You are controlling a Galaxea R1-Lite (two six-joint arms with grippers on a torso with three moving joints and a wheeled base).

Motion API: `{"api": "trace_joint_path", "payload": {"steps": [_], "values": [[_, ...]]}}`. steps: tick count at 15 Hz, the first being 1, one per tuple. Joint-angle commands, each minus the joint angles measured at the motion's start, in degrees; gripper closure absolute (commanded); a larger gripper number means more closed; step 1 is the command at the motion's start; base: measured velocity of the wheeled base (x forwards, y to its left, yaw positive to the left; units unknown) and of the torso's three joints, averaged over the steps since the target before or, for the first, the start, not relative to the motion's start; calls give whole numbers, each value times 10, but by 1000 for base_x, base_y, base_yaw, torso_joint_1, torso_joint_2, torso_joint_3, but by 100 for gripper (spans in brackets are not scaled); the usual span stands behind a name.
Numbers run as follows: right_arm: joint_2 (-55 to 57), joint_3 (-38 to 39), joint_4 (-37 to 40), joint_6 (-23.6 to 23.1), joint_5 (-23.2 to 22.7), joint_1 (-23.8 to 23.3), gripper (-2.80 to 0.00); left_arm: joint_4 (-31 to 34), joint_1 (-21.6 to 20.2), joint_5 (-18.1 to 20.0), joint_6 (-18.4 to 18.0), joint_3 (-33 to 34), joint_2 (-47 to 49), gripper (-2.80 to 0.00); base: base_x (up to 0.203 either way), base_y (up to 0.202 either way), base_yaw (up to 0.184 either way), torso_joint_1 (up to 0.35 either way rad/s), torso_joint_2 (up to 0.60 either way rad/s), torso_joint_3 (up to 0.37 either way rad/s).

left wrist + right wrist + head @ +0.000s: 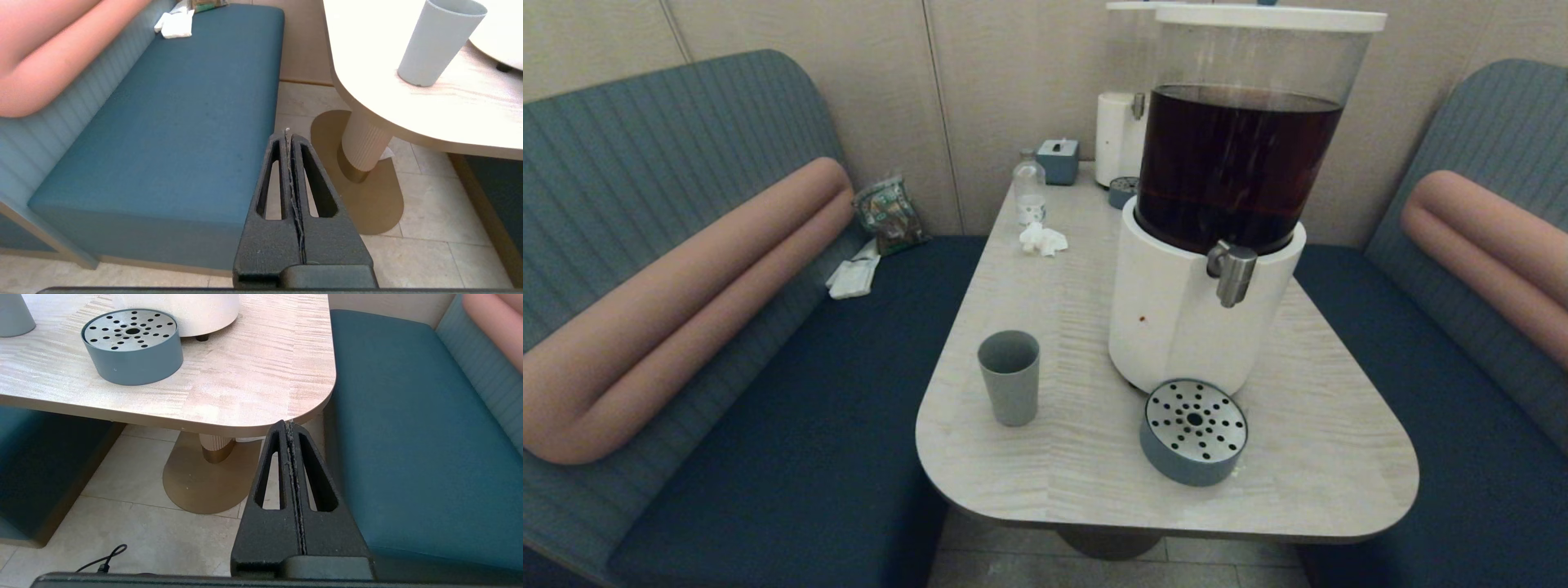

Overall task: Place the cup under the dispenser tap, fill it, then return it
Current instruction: Pick up the cup

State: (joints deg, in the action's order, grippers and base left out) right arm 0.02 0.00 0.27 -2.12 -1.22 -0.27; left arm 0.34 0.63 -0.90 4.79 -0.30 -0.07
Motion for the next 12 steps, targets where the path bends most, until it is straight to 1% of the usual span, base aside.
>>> {"api": "trace_joint_path", "payload": {"steps": [1,3,5,7,8,9,10,12], "values": [[0,0,0,-1,-1,0,0,-2,0,0,1,-1,0,0,0,0,0,0,0,0],[0,0,0,-1,0,0,0,-6,0,-1,-1,-1,0,0,0,0,0,0,0,0],[0,0,0,-1,0,0,0,-3,0,0,1,-17,0,0,0,0,0,0,0,0],[0,0,0,0,-1,0,0,17,0,6,1,-83,3,0,0,0,0,0,0,0],[0,0,0,-1,-1,0,0,35,0,14,1,-124,10,0,0,0,0,0,0,0],[0,0,0,-1,0,0,0,56,0,32,1,-176,24,0,0,0,0,0,0,0],[0,0,0,-1,-1,0,0,73,0,51,2,-231,53,0,0,0,0,0,0,0],[0,0,0,-1,0,0,0,87,1,73,3,-308,140,0,0,0,0,0,0,0]]}}
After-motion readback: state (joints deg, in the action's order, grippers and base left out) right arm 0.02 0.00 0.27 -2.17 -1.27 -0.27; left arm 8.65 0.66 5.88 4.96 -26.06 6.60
